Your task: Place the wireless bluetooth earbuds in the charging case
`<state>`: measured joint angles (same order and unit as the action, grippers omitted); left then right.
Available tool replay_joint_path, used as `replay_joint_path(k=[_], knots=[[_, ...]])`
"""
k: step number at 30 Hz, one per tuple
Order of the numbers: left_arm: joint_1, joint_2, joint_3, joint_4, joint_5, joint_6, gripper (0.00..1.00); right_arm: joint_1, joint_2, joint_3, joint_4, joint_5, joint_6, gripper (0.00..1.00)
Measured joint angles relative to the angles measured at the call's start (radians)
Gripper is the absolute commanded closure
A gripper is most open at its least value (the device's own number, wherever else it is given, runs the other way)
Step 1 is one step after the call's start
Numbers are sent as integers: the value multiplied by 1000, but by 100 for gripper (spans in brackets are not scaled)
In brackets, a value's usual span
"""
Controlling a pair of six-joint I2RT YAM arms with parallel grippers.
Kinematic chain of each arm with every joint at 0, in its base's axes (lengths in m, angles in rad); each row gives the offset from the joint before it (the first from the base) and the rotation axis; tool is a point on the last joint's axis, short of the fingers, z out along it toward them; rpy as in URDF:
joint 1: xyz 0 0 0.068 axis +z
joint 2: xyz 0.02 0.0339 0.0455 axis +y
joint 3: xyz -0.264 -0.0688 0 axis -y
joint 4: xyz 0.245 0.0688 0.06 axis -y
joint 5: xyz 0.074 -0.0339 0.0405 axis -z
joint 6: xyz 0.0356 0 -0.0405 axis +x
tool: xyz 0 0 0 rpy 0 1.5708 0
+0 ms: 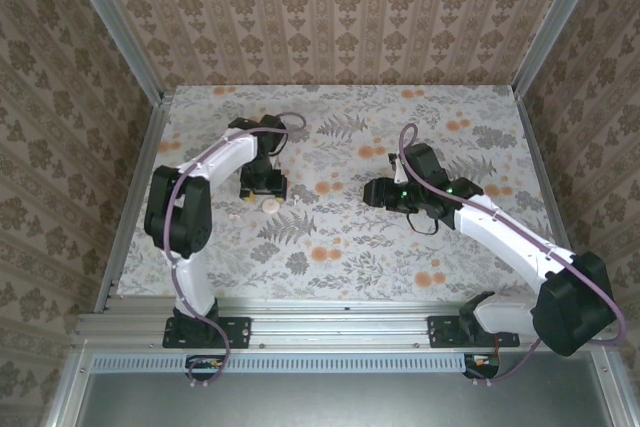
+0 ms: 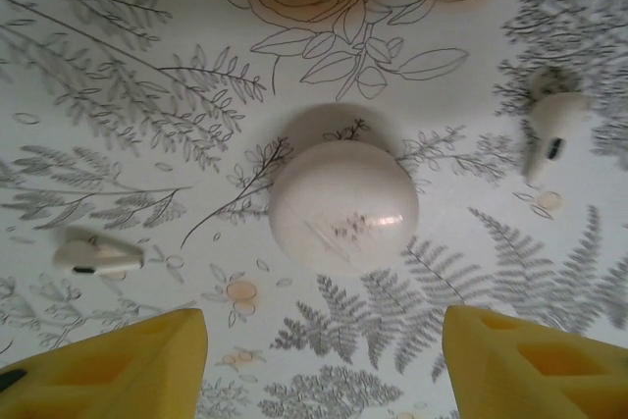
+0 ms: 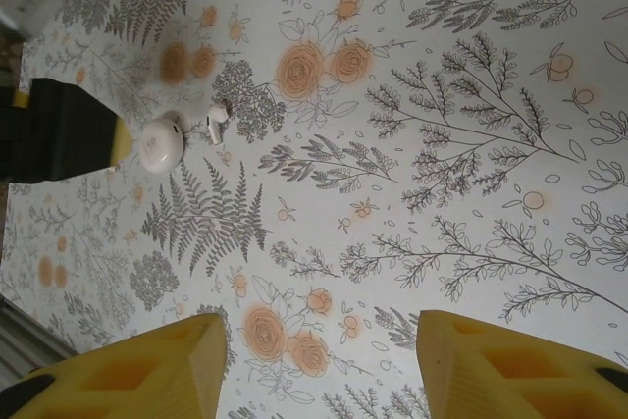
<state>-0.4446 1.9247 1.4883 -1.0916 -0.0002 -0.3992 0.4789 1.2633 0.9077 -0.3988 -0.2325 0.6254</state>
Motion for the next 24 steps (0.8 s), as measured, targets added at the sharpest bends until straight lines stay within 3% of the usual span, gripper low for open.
replay_joint_path(k=[17, 24], knots=[[-1, 151, 25, 41, 6, 3, 36, 0, 45, 0, 0, -7, -2, 45], [-1, 161, 27, 51, 38, 11, 53, 0, 56, 2, -1, -11, -12, 46]])
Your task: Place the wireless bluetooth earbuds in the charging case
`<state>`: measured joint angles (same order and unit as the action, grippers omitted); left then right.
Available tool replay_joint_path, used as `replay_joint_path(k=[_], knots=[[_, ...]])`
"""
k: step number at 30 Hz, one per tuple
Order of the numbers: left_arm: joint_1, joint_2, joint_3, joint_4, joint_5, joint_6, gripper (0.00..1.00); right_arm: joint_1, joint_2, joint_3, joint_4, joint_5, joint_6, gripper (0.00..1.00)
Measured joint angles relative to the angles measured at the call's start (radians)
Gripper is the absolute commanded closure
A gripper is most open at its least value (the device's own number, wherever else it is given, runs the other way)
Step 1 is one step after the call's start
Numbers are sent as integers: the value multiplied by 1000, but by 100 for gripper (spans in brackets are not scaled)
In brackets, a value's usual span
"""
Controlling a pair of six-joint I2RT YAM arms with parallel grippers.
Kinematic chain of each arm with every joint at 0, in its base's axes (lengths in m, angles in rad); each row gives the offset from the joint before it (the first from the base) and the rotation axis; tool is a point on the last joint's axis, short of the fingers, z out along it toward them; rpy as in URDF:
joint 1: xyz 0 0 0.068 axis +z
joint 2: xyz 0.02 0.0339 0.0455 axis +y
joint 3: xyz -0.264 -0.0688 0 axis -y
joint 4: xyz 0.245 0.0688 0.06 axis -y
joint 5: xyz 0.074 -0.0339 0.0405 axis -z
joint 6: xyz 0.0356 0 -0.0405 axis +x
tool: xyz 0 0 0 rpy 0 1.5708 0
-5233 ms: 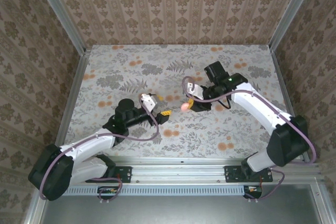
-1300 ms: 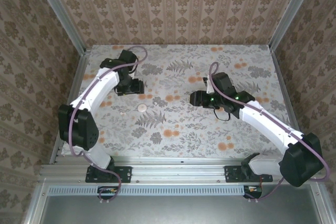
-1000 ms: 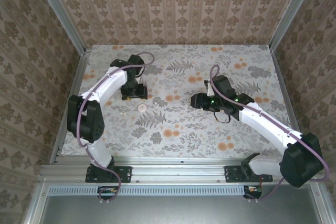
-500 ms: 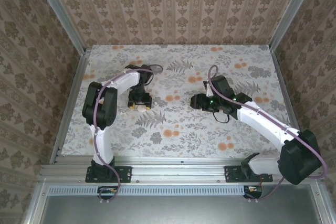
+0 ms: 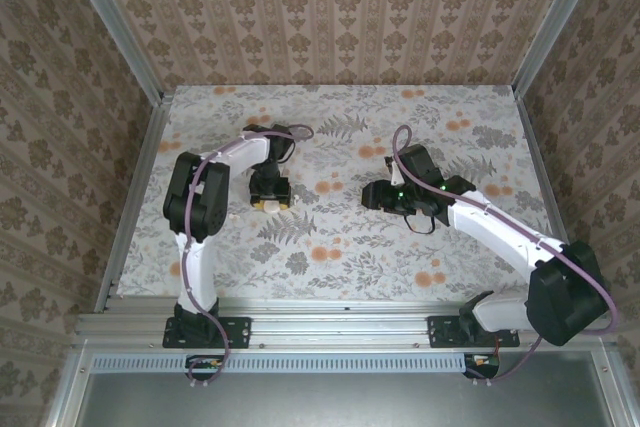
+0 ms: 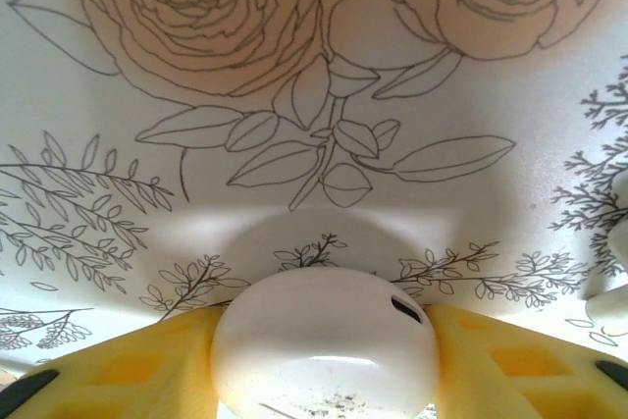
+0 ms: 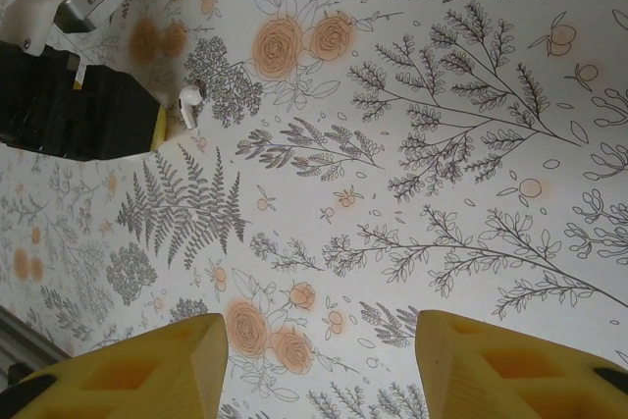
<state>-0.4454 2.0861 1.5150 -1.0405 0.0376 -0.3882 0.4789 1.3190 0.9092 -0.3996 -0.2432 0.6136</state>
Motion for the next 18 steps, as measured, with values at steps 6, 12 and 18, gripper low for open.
replay_joint_path(k=[6, 12, 18], knots=[[-15, -15, -11, 6, -8, -1, 55, 0, 1, 7, 0, 0, -8, 47], [-55, -111, -64, 9, -8, 21, 58, 0, 1, 12, 0, -29, -9, 47], [-132, -340, -115, 60, -2, 158, 60, -24, 17, 64, -19, -118, -51, 48]])
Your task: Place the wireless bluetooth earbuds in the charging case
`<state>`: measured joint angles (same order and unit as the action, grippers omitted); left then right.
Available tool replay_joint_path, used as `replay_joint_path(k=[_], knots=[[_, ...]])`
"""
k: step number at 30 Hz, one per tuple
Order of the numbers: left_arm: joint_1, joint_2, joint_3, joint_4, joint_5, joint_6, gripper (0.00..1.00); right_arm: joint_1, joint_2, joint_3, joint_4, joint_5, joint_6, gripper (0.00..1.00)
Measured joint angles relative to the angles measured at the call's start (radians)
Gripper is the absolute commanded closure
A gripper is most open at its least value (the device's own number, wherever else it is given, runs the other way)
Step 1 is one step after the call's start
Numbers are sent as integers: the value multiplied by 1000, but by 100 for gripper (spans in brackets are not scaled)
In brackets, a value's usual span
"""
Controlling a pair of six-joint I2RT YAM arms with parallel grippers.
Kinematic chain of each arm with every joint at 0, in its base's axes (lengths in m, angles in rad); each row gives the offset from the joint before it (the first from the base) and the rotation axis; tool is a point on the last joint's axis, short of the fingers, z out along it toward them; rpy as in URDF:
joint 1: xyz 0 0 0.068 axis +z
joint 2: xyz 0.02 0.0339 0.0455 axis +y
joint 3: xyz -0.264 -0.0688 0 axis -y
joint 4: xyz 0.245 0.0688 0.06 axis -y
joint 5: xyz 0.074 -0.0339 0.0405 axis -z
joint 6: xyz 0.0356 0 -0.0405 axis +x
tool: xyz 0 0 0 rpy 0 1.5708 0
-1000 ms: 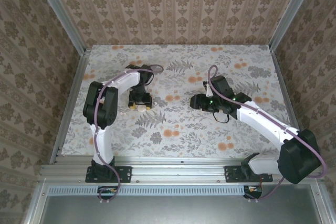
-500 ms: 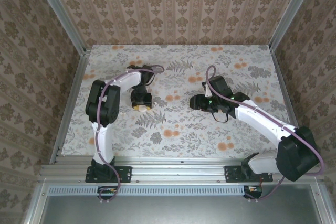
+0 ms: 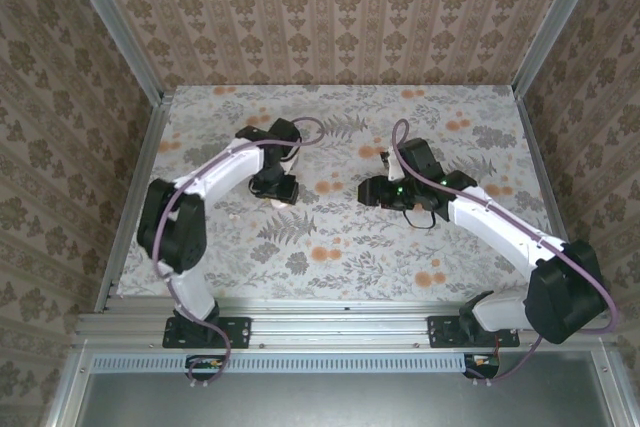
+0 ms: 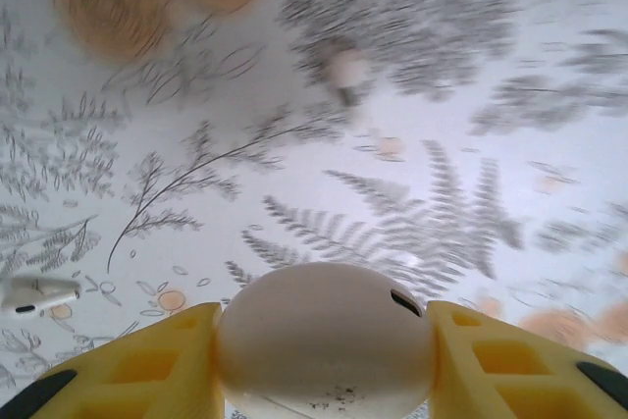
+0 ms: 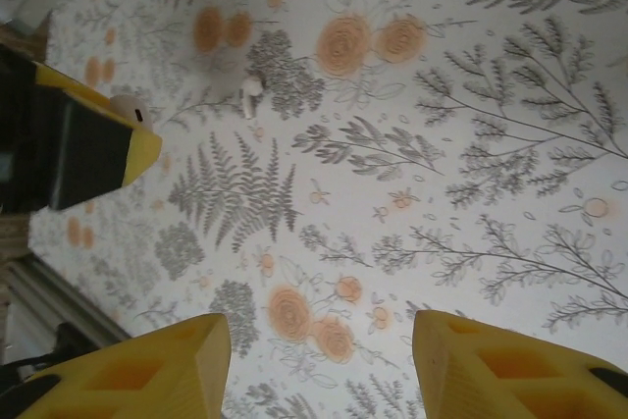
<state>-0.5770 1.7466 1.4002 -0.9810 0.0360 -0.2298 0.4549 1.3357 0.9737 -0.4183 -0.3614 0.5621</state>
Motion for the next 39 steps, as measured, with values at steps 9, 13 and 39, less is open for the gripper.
replay_joint_path(k=[9, 13, 39], knots=[[-110, -300, -220, 193, 184, 312, 59, -90, 45, 107, -82, -217, -109, 59], [-116, -467, -394, 348, 277, 447, 61, -114, 88, 138, -117, -316, -126, 60], [-181, -607, -586, 639, 344, 784, 66, 173, 16, 14, 118, -246, 215, 51]])
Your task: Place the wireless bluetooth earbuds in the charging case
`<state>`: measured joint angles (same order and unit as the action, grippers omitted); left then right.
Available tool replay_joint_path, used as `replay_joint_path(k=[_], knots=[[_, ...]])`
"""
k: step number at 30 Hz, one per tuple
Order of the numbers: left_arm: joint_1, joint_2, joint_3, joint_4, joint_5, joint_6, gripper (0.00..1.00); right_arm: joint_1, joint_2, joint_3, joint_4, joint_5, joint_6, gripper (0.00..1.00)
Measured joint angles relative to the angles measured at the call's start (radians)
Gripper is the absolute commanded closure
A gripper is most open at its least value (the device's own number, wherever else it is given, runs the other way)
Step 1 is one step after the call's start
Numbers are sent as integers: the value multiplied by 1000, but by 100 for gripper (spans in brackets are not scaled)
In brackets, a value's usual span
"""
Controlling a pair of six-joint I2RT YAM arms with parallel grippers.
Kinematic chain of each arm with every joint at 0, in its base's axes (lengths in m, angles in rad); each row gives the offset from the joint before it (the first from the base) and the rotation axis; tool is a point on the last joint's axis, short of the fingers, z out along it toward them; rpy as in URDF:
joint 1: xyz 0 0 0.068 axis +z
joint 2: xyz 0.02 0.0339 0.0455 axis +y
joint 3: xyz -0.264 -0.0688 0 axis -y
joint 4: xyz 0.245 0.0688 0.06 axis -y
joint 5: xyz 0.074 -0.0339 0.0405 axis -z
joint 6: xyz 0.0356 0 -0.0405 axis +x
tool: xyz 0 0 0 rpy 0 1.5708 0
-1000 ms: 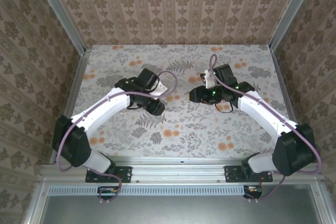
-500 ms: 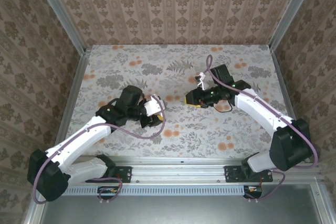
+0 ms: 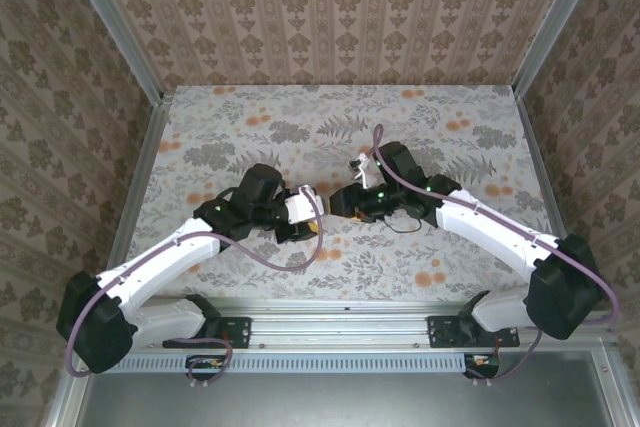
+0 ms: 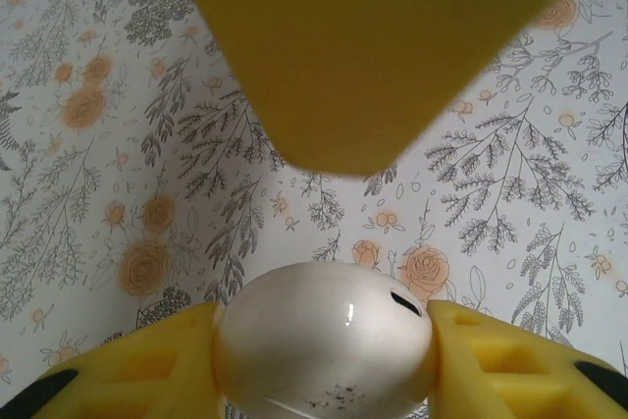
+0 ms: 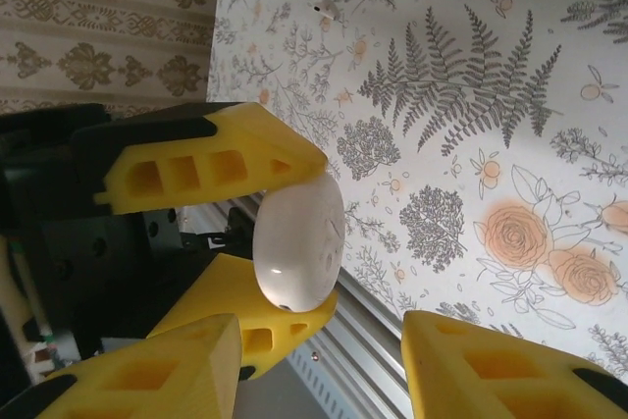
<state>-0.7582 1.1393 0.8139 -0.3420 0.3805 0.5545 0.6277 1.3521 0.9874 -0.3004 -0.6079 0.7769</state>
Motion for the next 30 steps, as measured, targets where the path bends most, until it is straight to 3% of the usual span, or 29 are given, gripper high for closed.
replay_joint_path(k=[21, 30], knots=[[-29, 18, 0, 31, -21, -9, 67, 63, 78, -9, 92, 14, 91, 54], [-47, 18, 0, 40, -41, -17, 63, 64, 84, -9, 110, 5, 88, 75]])
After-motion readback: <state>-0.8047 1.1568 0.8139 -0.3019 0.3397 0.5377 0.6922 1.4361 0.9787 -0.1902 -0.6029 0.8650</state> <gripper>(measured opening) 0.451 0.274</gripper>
